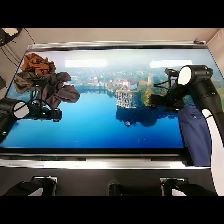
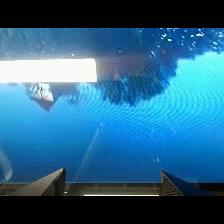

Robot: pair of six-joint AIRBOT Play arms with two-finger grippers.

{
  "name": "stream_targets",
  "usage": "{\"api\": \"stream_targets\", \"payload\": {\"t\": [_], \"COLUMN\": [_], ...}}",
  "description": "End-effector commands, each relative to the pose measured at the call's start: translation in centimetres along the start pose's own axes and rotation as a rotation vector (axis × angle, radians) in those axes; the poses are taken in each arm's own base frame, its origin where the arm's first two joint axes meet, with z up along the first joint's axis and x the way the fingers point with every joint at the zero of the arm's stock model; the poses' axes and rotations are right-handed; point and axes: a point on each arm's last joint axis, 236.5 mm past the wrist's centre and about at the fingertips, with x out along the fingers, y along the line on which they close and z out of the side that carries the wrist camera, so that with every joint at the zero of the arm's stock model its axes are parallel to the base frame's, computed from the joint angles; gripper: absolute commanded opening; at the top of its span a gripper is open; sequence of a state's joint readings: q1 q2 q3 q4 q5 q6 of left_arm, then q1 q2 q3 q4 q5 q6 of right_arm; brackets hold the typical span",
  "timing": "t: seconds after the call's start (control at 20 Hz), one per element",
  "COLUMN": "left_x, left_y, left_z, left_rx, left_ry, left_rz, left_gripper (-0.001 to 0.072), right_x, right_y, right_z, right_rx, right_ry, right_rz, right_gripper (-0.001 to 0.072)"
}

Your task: Fold the shirts.

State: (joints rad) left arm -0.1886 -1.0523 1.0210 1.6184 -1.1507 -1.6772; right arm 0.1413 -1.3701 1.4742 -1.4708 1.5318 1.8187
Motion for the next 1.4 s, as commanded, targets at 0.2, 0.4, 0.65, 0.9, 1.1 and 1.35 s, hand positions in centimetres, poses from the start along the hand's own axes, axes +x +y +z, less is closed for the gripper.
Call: {"api": "stream_targets", "payload": {"t": [0.2,0.4,0.65,0.9,1.1,1.35], "left_x": [0.0,0.0,0.0,0.7,1.5,1.1], "left_y": [0.0,0.0,0.0,-0.7,-1.5,-1.3], "left_z": [0.0,0.0,0.0,2.0,1.8,9.0], "left_rx": [0.0,0.0,0.0,-0.006,-0.011,-0.159], "left_ry": [0.0,0.0,0.0,-0.071,-0.049,-0.311], "left_rz": [0.0,0.0,0.0,-0.025,-0.049,-0.092], "left_gripper": [0.0543,0.0543,0.0543,0.0543,0.0542,0.0595], "right_x": [0.0,0.0,0.0,-0.2,-0.6,-1.5], "right_y": [0.0,0.0,0.0,0.7,1.2,1.7], "right_z": [0.0,0.0,0.0,3.0,5.5,8.2], "right_rx": [0.0,0.0,0.0,0.0,-0.001,-0.003], "right_ry": [0.001,0.001,0.001,-0.126,-0.234,-0.353], "right_rz": [0.0,0.0,0.0,0.029,0.051,0.073], "right_gripper": [0.0691,0.0691,0.0691,0.0691,0.0692,0.0691]}}
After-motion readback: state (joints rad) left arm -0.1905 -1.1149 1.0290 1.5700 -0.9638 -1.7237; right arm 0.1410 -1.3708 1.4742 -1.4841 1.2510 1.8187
